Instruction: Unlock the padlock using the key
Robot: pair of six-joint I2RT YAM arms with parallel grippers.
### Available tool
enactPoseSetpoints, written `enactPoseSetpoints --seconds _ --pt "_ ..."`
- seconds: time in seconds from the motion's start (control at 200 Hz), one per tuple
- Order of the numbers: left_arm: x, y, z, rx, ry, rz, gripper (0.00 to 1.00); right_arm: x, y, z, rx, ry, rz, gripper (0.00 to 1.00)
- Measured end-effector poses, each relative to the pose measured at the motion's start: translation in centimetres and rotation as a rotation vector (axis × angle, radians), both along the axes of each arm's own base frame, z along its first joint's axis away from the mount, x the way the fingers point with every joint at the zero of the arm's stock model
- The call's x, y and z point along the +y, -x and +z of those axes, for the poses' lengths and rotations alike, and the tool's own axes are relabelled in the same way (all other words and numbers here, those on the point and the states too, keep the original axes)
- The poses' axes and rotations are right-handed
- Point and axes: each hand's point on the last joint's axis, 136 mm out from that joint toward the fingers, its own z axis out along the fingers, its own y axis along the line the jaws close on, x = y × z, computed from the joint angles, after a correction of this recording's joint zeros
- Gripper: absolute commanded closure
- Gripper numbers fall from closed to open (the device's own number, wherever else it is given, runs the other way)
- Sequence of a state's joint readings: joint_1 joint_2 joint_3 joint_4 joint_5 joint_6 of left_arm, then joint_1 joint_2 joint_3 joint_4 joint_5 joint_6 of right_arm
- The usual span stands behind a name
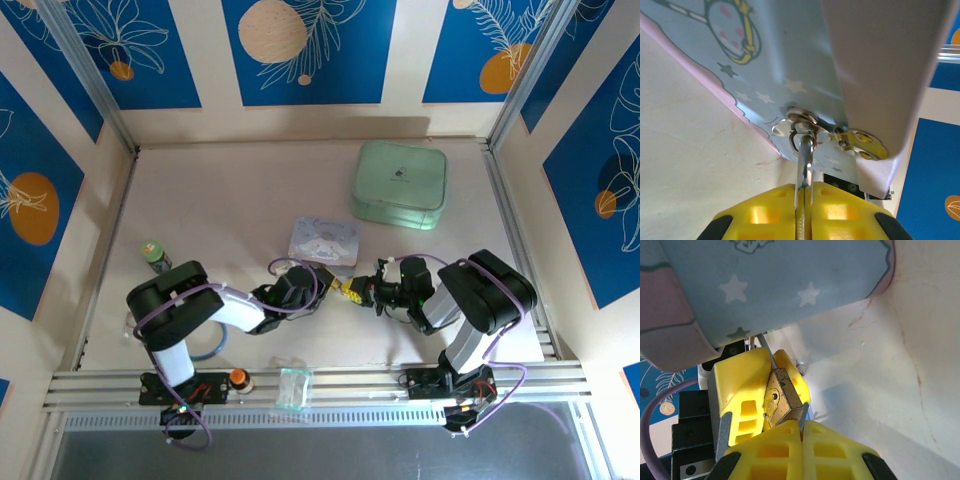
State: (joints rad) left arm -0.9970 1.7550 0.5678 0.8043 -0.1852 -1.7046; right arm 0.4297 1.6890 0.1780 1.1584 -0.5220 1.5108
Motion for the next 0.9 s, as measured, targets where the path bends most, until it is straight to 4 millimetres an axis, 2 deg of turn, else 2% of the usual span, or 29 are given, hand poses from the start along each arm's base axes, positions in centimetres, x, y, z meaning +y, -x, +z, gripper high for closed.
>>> enactPoseSetpoints --seconds 0.24,0.34,0.46,0.535,0.615,0.755,0.9 --pt "0.1 -0.5 -0.4 -0.002 -0.019 0.023 1.00 0.4 -0.5 -0.5 0.027 0.024 -0.025 1.00" --pt "0.1 -0.6 -0.3 -0.004 -0.021 0.029 1.00 0.2 -0.7 -0.2 0.023 0.044 -0.032 0.91" --pt "-0.4 -0.2 0.0 -0.006 -0.001 0.018 1.00 0.0 -0.5 0.4 -0.005 0.096 -0.035 0.72" --pt "-0.7 -0.1 0.3 -0.006 0.016 0.014 1.00 -0.6 -0.1 0.4 -0.014 0.161 -0.042 0.69" --pt "-1.0 0.3 0.3 -0.004 0.018 0.001 1.00 -1.2 0.2 0.4 -0.037 0.231 -0.040 0.68" --pt "-1.7 1.5 0.3 0.011 0.016 -0.048 1.00 -1.8 -0.4 1.6 -0.113 0.290 -0.042 0.68" --pt "-1.5 1.9 0.4 0.017 0.001 -0.062 1.00 -2.8 -0.1 0.5 -0.124 0.352 -0.019 0.72"
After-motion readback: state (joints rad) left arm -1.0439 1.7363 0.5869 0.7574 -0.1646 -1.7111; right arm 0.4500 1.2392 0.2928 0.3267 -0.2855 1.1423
